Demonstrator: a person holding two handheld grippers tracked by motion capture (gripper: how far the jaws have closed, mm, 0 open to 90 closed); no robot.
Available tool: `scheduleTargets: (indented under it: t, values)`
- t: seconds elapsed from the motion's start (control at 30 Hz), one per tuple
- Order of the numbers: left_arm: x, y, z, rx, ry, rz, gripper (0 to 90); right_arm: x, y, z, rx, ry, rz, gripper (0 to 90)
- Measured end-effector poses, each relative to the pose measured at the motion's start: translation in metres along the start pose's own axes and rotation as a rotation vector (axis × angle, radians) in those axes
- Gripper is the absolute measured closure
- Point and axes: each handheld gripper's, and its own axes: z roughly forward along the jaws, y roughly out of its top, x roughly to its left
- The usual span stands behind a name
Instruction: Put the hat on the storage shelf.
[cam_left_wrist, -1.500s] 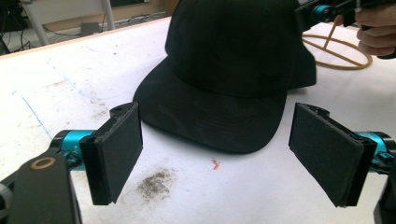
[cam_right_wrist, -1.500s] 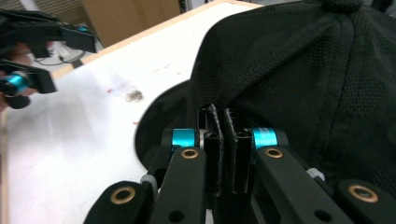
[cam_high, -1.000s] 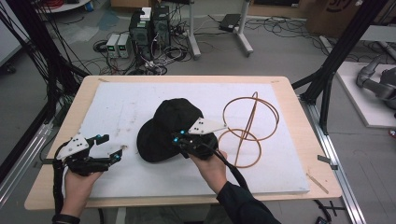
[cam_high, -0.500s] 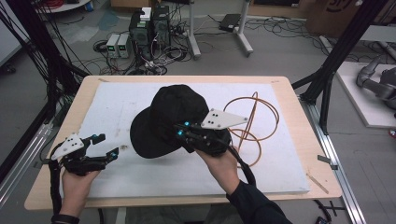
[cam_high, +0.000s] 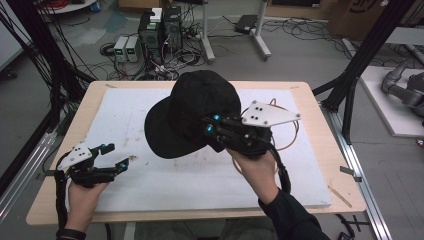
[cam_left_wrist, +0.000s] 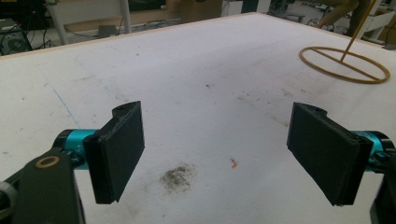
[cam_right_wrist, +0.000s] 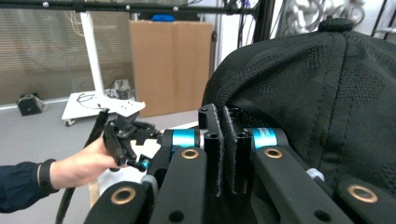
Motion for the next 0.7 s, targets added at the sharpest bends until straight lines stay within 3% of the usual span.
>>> scheduleTargets:
  t: [0.17,0.23,0.3,0.7]
  values:
    - [0.000,0.000,0.001,0.002,0.001,0.000,18.9,-0.014,0.013,-0.028,-0.019,-0.037,-0.032,88.4]
    - [0.000,0.000,0.001,0.001,-0.002,-0.002,18.9,-0.016,0.014,-0.032,-0.018,-0.046,-0.032,88.5]
    - [0.000,0.000,0.003,0.006,-0.002,-0.001,18.9,-0.024,0.017,-0.048,-0.030,-0.070,-0.030,88.4]
    - [-0.001,0.001,0.007,0.016,-0.012,0.000,18.9,-0.050,0.016,-0.093,-0.029,-0.137,-0.035,88.4]
